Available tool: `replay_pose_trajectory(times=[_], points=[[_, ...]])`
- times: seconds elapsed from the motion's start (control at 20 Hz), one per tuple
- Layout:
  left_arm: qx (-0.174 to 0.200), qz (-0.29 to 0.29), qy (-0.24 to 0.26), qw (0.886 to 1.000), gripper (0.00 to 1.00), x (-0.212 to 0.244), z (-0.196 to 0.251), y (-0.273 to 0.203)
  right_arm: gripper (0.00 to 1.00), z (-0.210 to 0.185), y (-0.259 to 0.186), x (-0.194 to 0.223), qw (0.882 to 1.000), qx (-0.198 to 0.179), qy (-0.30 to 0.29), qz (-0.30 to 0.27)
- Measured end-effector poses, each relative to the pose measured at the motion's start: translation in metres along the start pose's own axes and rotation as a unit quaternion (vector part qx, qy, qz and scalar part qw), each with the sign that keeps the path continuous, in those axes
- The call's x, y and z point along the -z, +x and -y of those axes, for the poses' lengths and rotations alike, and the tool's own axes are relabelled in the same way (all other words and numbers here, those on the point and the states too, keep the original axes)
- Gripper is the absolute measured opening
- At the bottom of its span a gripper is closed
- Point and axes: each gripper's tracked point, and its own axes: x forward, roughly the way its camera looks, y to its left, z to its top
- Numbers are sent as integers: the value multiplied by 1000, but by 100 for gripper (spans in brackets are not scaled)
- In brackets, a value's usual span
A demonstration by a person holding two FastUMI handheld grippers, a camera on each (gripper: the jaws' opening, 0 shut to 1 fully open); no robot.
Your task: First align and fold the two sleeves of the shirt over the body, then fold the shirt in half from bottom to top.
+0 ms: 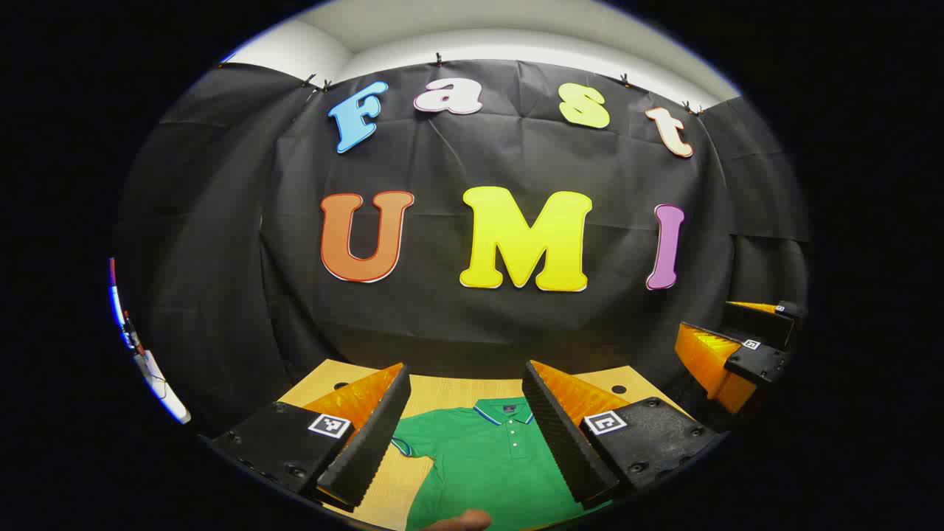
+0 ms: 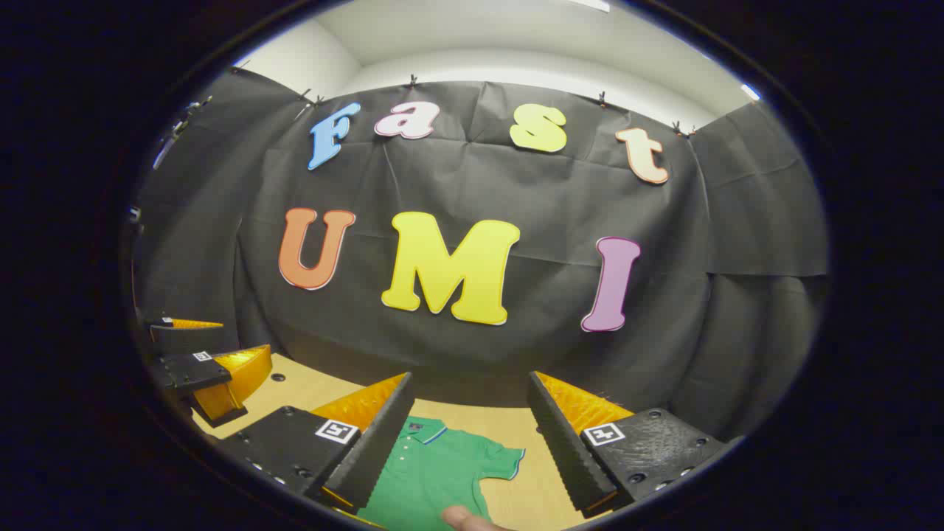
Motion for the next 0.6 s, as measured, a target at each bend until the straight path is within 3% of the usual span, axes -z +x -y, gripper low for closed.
replay_pose_trajectory(times=[0.6], points=[[-21, -1, 27, 999, 99, -5, 29, 12, 96, 32, 28, 15, 999, -30, 0, -18]])
